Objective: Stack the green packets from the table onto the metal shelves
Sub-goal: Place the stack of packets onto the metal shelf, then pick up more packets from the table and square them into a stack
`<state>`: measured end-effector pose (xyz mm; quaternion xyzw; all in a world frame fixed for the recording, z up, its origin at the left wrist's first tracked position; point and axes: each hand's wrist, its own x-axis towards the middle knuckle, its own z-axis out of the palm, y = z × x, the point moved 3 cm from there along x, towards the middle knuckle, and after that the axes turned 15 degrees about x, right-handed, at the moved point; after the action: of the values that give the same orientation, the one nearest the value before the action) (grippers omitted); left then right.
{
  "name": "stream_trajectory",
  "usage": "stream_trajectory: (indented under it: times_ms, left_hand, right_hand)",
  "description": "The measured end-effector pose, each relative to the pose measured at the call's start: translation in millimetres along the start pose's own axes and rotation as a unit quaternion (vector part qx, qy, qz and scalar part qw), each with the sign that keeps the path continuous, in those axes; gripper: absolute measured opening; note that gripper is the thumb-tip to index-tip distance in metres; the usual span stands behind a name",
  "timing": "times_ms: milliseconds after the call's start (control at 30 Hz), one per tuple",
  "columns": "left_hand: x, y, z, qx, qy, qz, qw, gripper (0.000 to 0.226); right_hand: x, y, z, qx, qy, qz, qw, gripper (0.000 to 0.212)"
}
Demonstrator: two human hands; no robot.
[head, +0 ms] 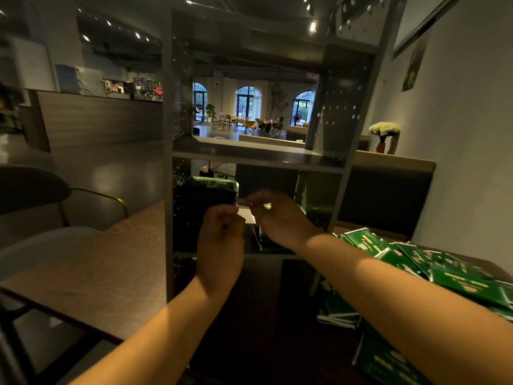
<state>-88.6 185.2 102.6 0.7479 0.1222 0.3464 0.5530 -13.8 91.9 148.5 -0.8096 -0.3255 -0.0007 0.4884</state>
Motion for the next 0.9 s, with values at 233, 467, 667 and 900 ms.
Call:
stream_trajectory:
  times_ms: [233,467,667,900]
  left_hand:
    - [-36,15,57,-0.017,-0.108,0.090,0.990,0.025]
    - [-86,10,135,0.046,-0.316,0.209,0.924,0.012]
    - [-117,-16,198,0.218,-0.488,0.293,0.793,0.017]
    - [-133,-37,228,0.342,-0.516,0.429,0.658,0.049]
  right_hand:
    - [-108,41,-66,0.068,0.045,0.091,0.993,0.024]
    - [-200,101,-137,0.051,0.141,0.163,0.975,0.017]
    - [-252,123,-173,-0.005,0.178,0.227,0.957,0.017]
    - [-287,142,-172,-0.128,0.142,0.295,0.936,0.013]
